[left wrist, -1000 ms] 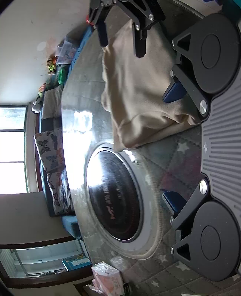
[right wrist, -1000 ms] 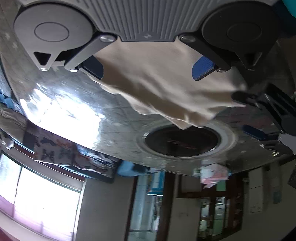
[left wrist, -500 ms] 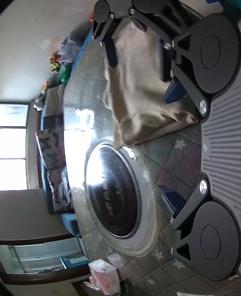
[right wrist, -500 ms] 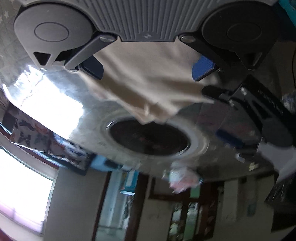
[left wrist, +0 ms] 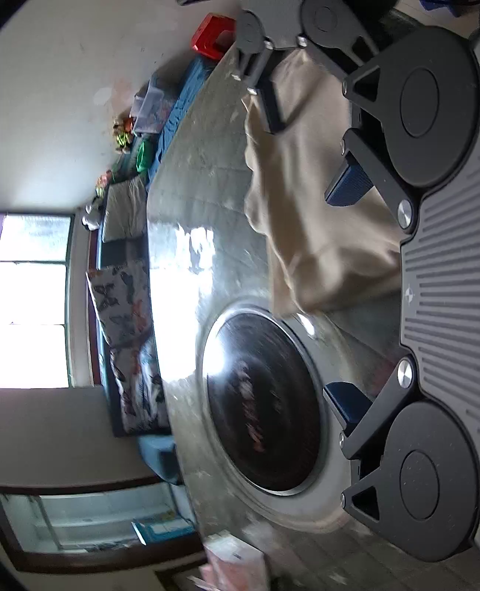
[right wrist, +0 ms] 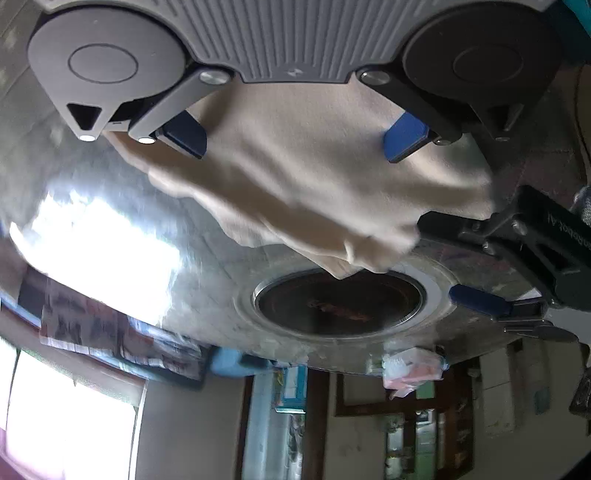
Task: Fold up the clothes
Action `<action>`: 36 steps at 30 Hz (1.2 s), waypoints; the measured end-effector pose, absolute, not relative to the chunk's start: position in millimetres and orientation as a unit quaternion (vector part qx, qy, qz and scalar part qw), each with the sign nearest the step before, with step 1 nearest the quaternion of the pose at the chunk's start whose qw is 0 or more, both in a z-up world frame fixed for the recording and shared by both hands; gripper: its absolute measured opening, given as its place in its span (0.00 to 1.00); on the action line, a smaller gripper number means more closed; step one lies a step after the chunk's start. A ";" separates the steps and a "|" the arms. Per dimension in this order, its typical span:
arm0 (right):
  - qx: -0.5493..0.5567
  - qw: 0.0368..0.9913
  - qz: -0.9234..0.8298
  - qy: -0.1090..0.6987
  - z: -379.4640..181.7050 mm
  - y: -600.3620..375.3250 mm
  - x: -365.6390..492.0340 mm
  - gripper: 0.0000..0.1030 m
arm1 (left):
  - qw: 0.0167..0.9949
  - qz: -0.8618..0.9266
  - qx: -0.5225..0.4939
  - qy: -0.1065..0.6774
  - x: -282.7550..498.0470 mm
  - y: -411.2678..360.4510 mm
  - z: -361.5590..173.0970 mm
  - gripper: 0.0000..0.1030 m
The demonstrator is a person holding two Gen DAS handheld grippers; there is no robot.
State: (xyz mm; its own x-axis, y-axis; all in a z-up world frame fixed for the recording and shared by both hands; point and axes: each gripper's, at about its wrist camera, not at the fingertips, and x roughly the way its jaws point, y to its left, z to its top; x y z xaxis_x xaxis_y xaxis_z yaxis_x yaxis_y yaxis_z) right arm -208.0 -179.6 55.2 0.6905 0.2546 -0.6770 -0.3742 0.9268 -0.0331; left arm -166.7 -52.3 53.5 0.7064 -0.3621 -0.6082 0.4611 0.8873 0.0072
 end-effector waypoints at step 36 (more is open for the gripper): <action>-0.168 0.886 0.276 0.334 79.2 -123.0 -238.0 0.96 | 0.920 -0.160 0.028 0.358 -148.6 -18.3 51.0 1.00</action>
State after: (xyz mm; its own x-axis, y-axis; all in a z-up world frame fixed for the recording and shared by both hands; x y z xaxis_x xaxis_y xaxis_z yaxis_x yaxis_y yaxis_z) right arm -238.0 -123.0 79.2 0.6250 0.3762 -0.6840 -0.6008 0.7913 -0.1137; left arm -148.6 -18.3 51.0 0.6933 -0.2734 -0.6668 0.3137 0.9475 -0.0623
